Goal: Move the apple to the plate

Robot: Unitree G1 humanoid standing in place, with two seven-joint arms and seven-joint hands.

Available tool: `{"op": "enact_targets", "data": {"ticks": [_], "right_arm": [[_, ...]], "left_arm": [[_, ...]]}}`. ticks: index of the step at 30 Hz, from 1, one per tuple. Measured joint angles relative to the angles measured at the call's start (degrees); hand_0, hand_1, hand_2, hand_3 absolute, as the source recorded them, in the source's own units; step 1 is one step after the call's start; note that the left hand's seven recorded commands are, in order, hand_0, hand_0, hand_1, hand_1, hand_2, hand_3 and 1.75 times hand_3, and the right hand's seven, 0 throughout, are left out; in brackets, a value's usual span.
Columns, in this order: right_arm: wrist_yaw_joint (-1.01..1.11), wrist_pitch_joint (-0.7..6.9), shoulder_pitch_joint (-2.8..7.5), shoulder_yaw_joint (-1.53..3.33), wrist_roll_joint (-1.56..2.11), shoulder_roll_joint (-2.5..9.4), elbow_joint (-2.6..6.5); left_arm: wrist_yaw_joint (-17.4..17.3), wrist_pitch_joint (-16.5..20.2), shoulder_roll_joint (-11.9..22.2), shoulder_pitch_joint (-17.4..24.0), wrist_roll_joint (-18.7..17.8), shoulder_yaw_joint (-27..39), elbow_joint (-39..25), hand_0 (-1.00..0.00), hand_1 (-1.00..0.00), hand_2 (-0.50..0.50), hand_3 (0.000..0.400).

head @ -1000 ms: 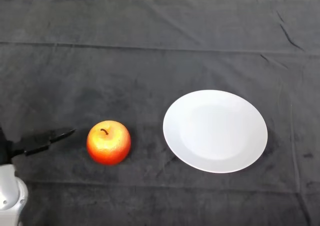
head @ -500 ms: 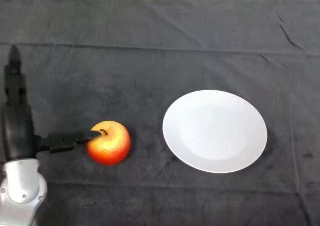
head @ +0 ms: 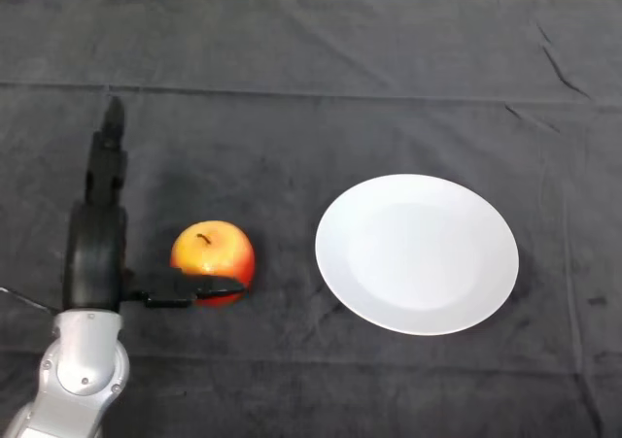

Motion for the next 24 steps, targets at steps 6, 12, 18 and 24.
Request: {"op": "enact_targets", "data": {"ticks": [6,12,18,24], "right_arm": [[-0.01,0.0,0.0,0.0,0.0,0.0,-0.08],[-0.01,0.0,0.0,-0.01,0.0,0.0,-0.1],[-0.02,0.0,0.0,0.0,0.0,0.0,-0.11],[-0.02,0.0,0.0,-0.01,0.0,0.0,-0.11]], "left_arm": [[-0.9,-0.4,0.0,-0.2,-0.2,0.0,1.2,0.0,0.0,0.0,0.0],[-1.6,-1.7,0.0,-0.5,-0.4,-0.1,6.2,0.0,0.0,0.0,0.0],[-2.2,-3.6,-0.1,-1.3,-0.4,-1.7,12.5,0.0,0.0,0.0,0.0],[-2.5,-4.5,-0.3,-4.5,-0.4,-2.0,17.8,0.0,0.0,0.0,0.0]]}}
